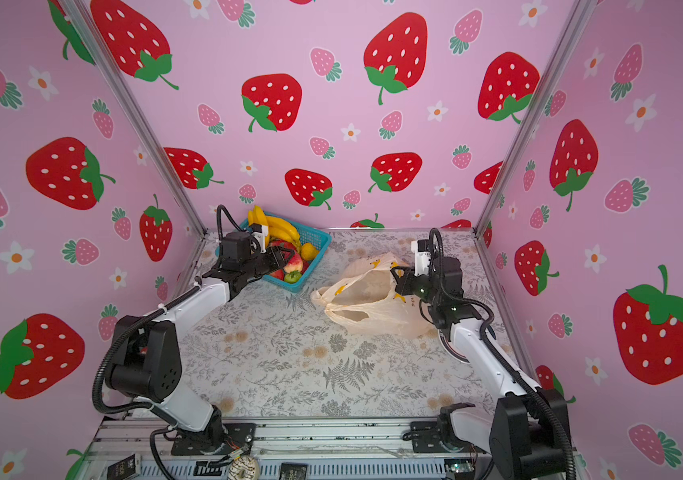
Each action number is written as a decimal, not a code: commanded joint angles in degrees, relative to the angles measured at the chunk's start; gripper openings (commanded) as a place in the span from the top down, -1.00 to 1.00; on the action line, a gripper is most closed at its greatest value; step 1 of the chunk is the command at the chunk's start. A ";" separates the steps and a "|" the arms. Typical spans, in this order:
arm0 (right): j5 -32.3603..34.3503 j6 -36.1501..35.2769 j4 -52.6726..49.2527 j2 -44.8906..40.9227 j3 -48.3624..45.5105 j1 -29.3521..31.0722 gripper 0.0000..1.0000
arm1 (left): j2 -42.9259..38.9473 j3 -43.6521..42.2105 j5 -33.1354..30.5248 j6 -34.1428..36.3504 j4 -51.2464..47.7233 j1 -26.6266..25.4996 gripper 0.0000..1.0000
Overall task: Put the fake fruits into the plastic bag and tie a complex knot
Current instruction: 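Carry the red peach into the bag mouth with the left gripper and release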
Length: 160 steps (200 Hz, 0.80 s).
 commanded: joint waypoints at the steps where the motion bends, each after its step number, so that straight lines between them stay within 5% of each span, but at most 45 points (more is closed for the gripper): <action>1: 0.57 -0.77 0.06 -0.70 -0.01 -0.15 1.00 | -6.79 -8.13 -2.47 -2.16 3.40 -2.32 0.29; 84: -0.22 0.02 0.94 0.00 -0.18 -0.10 1.00 | -20.23 -26.83 -15.98 -8.15 2.50 -19.63 0.33; 160: -1.04 0.46 1.32 -0.47 -0.31 -0.10 1.00 | -7.43 -12.24 -13.39 -12.11 11.19 -26.12 0.34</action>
